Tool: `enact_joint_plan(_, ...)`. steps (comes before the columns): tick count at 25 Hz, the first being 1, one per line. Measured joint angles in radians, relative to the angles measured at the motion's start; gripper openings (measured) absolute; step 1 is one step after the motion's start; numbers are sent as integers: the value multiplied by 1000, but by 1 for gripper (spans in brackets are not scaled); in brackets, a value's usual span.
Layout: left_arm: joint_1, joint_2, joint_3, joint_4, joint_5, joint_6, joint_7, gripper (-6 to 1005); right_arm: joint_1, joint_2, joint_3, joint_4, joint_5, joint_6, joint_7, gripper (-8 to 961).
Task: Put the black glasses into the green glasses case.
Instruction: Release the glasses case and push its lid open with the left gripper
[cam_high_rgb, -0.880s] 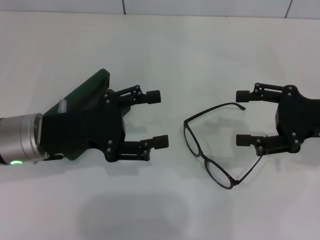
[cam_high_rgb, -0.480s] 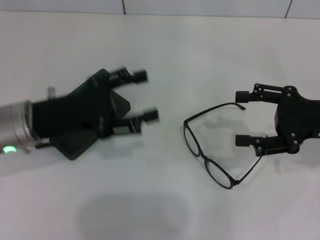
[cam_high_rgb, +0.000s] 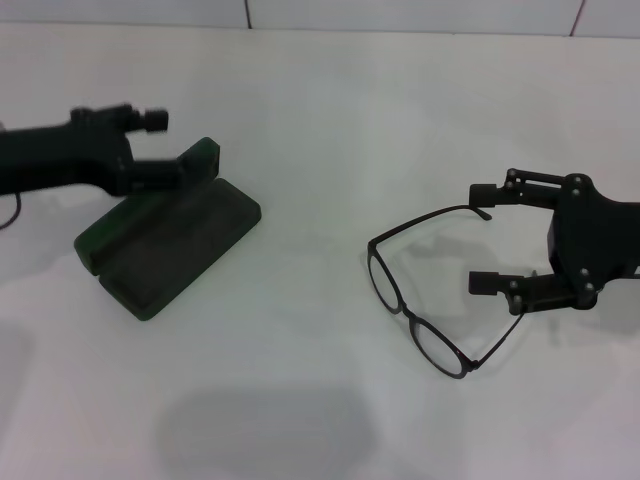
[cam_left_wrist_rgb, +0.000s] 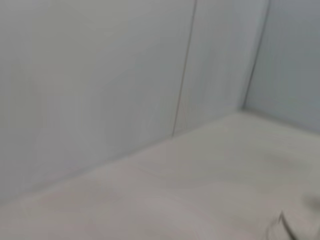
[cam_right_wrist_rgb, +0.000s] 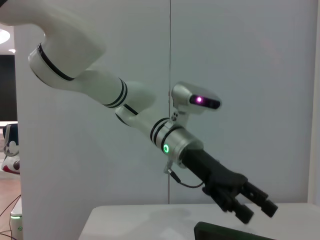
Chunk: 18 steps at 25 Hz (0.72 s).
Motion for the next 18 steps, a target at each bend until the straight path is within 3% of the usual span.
enact_joint_plan(4,-1,-39,0,-54,42,-75,8,875,-3,2,0,0,0,-2,-5,854)
enact_joint_plan(14,6,-42,-1,-53,108,-141,5,790,-16,4,-2,-26,-1,-11,-13,855)
enact_joint_plan(18,5,-42,-1,-53,115,-142,7,635,-18,5,-1,-26,-1,-12,-13,855)
